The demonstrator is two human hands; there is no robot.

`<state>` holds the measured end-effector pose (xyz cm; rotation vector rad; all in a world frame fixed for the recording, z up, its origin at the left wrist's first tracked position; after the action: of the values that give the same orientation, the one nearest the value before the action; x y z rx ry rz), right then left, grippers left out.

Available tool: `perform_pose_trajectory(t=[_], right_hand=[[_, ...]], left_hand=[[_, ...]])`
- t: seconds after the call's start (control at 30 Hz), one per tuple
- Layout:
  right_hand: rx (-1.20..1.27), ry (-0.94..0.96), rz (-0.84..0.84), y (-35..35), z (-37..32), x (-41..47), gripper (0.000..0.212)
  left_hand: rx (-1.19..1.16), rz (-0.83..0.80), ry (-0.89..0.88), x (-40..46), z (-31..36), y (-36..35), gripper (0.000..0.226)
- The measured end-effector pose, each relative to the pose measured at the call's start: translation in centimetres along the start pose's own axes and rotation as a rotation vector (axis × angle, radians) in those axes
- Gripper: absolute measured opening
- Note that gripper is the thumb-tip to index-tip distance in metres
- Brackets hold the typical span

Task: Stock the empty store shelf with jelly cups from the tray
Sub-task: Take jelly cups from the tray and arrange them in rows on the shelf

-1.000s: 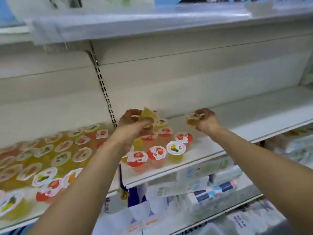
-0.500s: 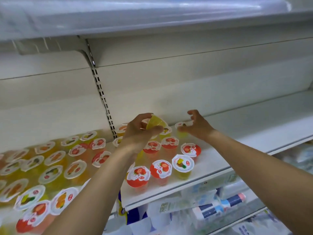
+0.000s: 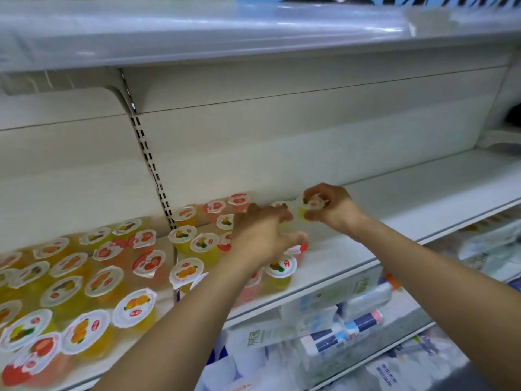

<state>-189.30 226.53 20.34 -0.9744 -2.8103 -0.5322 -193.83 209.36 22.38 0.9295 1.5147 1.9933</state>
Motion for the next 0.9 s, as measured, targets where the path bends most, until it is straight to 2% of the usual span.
perform_pose_trajectory(t=[0.07, 0.17, 0.3, 0.4, 0.57, 0.63, 0.73, 0.9], right_hand=[[-0.092, -0.032, -0.045, -0.4, 2.5, -0.2, 0.04], [-0.117, -0.036, -0.102, -1.5, 4.0, -0.3, 0.043], [-0.103, -0.035, -0.121, -2.3, 4.2, 0.0, 0.044], [-0.079, -0.041, -0.168, -2.5, 4.0, -0.1, 0.045], [-0.126, 0.005, -0.166, -1.6, 3.1, -1.9, 0.044], [-0.17, 0.079, -0.1, -0.2, 2.1, -3.7, 0.041], [-0.228, 0.214, -0.042, 1.9, 0.7, -7.5, 0.039], [-0.299, 0.269, 0.006, 5.0, 1.4, -14.1, 0.036]], left_hand=[[0.178, -0.06, -0.031, -0.6, 0.7, -1.2, 0.059], [0.261, -0.085, -0.035, -0.8, 1.0, -2.0, 0.051], [0.226, -0.084, -0.038, -0.8, 1.1, -2.0, 0.035], [0.197, -0.098, -0.022, -0.7, 1.2, -2.2, 0.033], [0.114, -0.107, -0.01, -1.5, 1.5, -2.5, 0.047], [0.07, -0.057, -0.038, -2.7, 2.0, -2.2, 0.054], [-0.031, 0.074, -0.114, -5.0, 3.2, -1.5, 0.052], [-0.185, 0.223, -0.231, -9.7, 6.1, -2.0, 0.04]])
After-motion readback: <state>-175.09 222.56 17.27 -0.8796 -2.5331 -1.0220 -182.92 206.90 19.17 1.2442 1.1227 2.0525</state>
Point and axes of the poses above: each hand's wrist, its own x-axis towards the middle knuckle, its own y-axis out of the back of the hand, z = x × y, the point moved 7 cm from there along x, towards the middle knuckle, and after that the axes turned 12 degrees about x, right-handed, at the moved point
